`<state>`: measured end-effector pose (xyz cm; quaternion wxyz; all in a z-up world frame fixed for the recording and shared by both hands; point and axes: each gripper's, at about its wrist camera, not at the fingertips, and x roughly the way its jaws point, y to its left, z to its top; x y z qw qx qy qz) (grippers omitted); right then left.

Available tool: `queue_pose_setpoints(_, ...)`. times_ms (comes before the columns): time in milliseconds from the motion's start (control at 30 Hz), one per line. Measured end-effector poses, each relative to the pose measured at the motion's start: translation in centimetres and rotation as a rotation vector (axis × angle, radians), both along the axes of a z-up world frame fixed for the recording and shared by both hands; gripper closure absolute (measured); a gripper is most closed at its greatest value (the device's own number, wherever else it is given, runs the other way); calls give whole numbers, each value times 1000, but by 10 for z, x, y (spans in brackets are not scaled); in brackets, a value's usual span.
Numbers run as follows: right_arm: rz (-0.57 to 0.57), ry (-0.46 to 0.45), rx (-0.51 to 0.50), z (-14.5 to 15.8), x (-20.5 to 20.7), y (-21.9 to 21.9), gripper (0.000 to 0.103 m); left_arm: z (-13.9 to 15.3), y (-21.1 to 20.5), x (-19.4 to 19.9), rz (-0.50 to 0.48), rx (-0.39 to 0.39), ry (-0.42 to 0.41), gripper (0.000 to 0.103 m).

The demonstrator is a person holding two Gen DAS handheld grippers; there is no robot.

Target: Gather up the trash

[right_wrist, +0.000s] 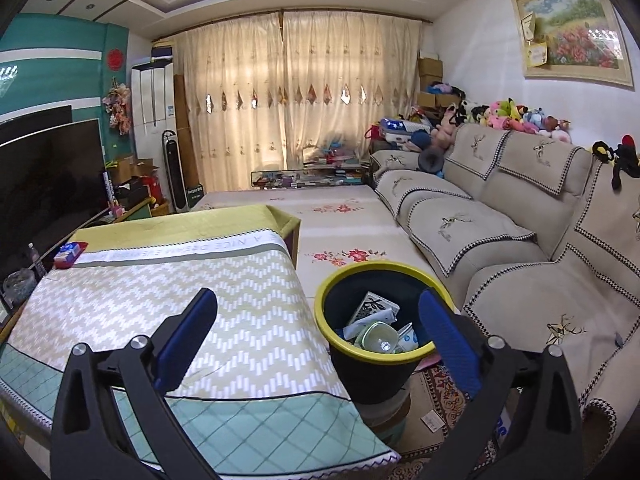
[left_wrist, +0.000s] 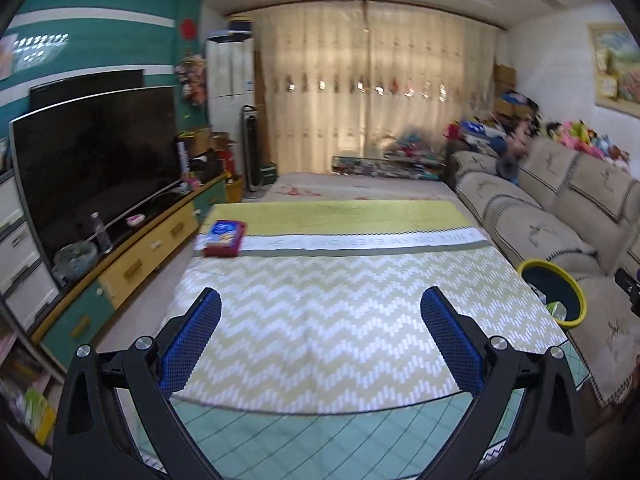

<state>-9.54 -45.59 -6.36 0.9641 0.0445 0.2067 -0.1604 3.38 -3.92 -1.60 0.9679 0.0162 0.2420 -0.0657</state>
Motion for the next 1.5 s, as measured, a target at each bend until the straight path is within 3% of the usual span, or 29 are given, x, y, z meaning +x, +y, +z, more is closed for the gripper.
queue_pose_setpoints(367, 9, -21, 25, 7, -19, 0, 7, 7, -11, -41, -38, 30, -31, 5)
queue_pose_setpoints(500, 15, -24, 30, 7, -16, 0, 7, 7, -15, -37, -55, -10, -20, 5)
queue_pose_setpoints(1500, 42, 6, 40, -2, -1, 4, 7, -5, -11, -10, -22, -19, 15, 5)
